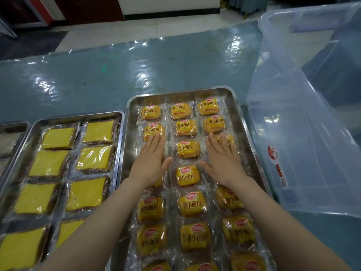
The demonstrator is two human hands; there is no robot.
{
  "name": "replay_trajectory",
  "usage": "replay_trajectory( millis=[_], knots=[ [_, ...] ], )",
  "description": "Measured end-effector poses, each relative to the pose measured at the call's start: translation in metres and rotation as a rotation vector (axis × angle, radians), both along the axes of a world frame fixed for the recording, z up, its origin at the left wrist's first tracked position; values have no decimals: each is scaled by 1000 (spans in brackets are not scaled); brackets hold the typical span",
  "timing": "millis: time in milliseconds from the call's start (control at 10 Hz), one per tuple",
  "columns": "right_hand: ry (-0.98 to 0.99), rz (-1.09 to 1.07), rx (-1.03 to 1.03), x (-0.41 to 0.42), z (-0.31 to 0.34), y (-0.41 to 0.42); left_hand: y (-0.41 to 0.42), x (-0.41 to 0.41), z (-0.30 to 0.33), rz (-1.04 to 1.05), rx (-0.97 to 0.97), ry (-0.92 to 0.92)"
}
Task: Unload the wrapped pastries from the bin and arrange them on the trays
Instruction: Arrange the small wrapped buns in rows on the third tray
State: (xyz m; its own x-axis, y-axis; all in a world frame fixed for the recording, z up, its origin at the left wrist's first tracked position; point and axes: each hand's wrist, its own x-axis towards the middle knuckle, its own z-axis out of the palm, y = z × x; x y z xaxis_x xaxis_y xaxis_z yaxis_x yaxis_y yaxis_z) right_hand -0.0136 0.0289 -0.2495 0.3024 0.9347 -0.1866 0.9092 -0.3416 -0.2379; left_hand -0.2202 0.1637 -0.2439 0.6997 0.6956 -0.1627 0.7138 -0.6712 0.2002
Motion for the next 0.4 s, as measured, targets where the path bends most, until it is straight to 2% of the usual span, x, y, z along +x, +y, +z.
replay_trajectory(
  millis=[100, 300, 400],
  knots=[
    [0, 20, 51, 0, 4, 22, 15, 5, -2, 53, -12, 35],
    [12, -20, -22, 9, 6, 62, 31, 10, -5, 81, -71, 96],
    [0, -38, -3, 0, 9, 65, 27, 9, -1, 77, 6, 67]
  ],
)
